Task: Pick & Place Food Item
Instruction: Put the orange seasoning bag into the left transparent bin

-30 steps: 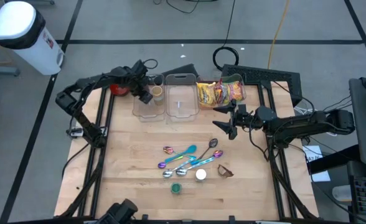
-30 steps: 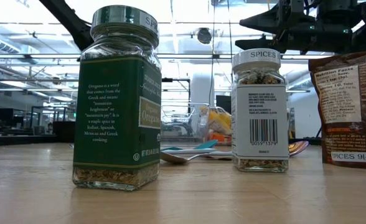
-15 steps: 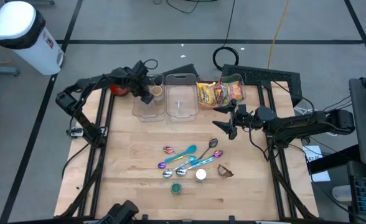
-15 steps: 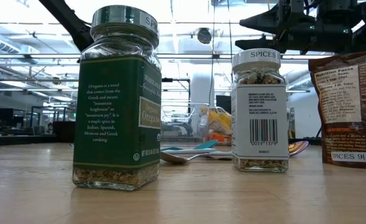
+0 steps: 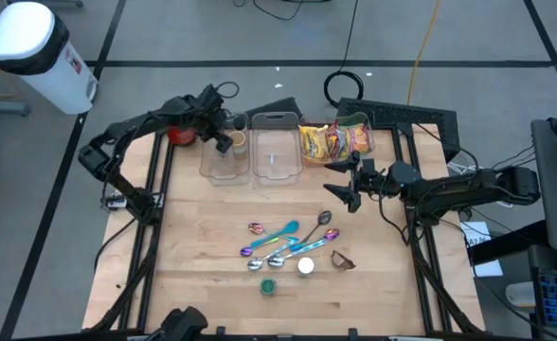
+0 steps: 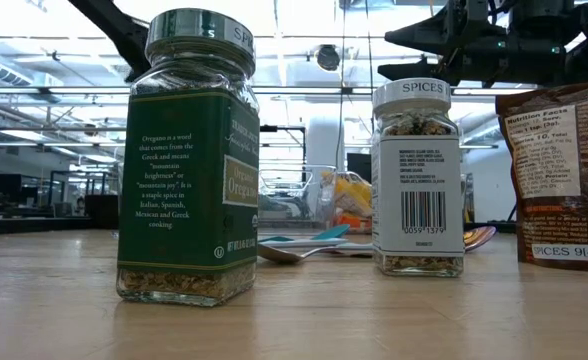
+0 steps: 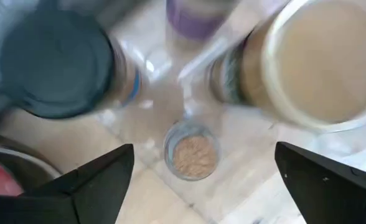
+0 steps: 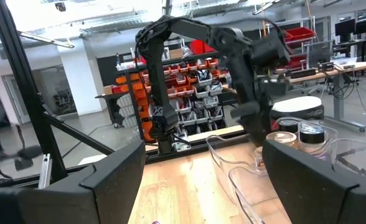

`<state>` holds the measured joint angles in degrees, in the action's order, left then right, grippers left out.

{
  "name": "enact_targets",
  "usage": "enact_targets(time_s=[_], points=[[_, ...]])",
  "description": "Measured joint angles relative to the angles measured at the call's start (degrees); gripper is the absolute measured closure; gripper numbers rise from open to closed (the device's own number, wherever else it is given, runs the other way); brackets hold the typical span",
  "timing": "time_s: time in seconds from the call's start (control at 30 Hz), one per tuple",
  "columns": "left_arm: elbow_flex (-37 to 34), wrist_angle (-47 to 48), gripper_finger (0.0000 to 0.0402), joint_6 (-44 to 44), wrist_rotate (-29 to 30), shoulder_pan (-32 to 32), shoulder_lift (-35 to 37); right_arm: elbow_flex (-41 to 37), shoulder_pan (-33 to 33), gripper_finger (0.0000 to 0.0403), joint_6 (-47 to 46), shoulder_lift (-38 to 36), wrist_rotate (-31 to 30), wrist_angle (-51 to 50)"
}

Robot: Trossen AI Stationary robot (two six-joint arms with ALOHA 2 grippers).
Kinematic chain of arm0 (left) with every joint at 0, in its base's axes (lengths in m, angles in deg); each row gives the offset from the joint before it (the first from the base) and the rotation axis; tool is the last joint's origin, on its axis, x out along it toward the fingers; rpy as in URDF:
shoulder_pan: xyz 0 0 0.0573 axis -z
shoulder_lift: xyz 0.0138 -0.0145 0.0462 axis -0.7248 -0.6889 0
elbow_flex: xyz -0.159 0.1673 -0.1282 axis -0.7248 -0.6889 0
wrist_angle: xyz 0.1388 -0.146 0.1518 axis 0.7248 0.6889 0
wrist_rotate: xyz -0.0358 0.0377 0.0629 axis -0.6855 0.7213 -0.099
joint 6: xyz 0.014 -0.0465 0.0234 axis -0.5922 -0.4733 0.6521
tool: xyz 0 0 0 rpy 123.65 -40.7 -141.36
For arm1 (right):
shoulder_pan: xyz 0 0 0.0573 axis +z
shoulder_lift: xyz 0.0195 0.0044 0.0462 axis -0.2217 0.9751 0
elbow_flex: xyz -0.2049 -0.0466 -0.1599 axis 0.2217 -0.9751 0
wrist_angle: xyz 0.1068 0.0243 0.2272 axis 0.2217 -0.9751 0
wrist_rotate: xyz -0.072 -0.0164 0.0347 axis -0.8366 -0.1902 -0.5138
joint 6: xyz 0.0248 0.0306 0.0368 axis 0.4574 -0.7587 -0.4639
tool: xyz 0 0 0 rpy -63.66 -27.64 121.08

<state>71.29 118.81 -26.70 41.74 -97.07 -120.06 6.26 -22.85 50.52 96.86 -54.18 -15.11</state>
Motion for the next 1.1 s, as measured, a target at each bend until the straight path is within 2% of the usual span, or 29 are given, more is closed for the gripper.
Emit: enact_targets(time_s=[0.27,0.5,0.9,1.1], points=[[1.4,-2.9,0.0019,-2.7,-0.1,2.5,10.5,0.0,0.0,0.0085,0.0,0.0,0.0,0.0],[1.4,-10.3,0.0015,-6.1,-0.2,11.9,17.6,0.0,0.0,0.0085,0.0,0.0,0.0,-0.2],[1.4,-24.5,0.0023,-8.7,-0.2,34.0,16.0,0.0,0.0,0.0085,0.2,0.0,0.2,-0.4],[1.4,-31.5,0.0023,-7.0,-0.2,41.1,12.2,0.0,0.0,0.0085,0.2,0.0,0.3,-0.4]])
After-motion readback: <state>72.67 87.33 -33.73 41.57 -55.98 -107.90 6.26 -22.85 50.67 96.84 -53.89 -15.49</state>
